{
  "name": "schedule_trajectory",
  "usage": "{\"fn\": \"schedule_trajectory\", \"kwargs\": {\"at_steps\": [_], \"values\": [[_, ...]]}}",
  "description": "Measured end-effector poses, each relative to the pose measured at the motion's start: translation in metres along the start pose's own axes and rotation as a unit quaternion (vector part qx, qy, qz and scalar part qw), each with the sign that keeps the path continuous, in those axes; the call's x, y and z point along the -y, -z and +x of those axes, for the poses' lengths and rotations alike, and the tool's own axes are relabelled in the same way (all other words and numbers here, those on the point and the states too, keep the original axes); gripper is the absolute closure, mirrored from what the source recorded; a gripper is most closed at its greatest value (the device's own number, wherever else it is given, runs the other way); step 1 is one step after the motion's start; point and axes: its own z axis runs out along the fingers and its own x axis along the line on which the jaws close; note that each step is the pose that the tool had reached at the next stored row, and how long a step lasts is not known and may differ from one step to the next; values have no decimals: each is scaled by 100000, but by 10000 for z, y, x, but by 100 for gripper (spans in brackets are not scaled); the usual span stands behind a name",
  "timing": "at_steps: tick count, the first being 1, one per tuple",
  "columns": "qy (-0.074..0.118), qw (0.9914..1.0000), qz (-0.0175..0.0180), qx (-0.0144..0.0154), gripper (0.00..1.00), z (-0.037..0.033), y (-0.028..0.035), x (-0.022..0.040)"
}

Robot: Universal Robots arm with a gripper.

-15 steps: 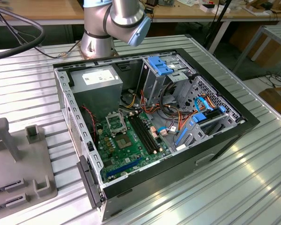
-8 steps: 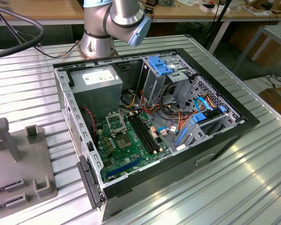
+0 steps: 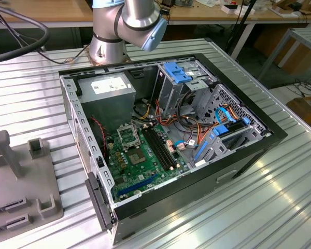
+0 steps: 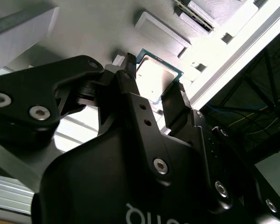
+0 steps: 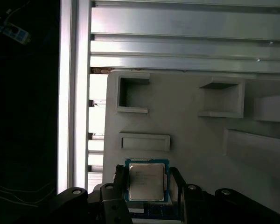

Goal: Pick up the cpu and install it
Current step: 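Pick up the cpu and move it towards the insertion slot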

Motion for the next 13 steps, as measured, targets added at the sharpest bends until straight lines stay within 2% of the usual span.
{"fn": "schedule_trajectory", "kwargs": {"at_steps": [13], "values": [[0, 100000, 0, 0, 53, 0, 36, -1]]}}
